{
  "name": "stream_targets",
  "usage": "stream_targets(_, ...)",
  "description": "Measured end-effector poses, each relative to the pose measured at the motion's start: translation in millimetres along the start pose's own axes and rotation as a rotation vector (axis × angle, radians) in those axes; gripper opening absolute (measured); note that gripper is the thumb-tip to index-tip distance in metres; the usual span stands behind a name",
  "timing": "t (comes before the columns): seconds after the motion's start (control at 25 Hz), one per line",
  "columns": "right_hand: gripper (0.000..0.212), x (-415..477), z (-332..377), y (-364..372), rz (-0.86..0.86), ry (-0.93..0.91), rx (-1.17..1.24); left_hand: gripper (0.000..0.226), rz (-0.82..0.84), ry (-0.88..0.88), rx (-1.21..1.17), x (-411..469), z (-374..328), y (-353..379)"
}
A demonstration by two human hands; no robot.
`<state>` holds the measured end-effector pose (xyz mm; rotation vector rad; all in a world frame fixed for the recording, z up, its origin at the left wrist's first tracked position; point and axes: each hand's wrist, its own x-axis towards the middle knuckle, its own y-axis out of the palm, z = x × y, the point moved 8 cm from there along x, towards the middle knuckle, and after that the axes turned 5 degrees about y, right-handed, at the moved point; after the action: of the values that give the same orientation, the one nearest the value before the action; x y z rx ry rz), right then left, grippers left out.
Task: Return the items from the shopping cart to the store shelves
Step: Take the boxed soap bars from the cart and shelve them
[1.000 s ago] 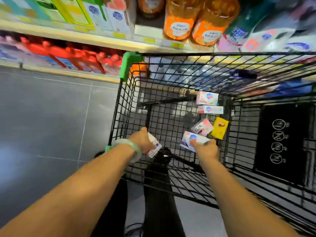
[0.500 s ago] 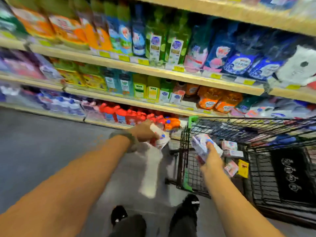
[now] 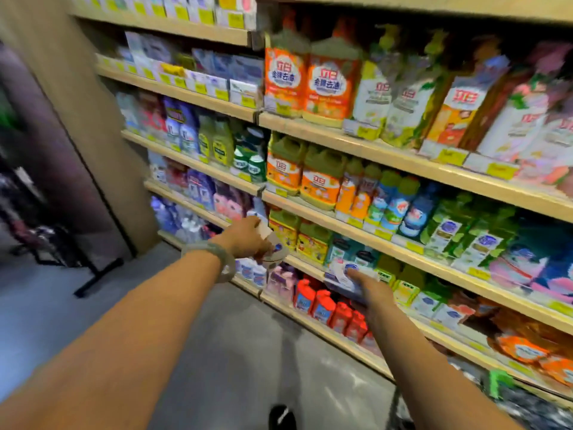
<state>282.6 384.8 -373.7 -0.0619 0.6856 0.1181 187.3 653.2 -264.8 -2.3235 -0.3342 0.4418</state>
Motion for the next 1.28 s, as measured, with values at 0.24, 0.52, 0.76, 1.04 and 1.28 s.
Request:
stream_targets(0.24,0.045,42,89,160,0.142,-0.08,-0.125,0.033,-0.19,-0.047,-0.03,58,64,-122)
stream_targets(0.52,0.047,71,195,346,0.343,-0.188,-0.247,0.024,-0.34,-0.015,-0.207,155,114,-268)
stream_targets(0.76,0.037,99,233,438,0.318,-0.116,-0.202,0.029,-0.344,0.033,-0.299,236,166,-323)
stream_targets(1.04,0.026,98,301,548,0.311,-0.257,0.086,0.007,-0.392,0.254,-0.541,330,180,-447)
stream_targets(1.28,0.035,73,338,574,-0.017,-0.503,0.012,0.02,-0.318,0.406,-0.627,388,174,-518)
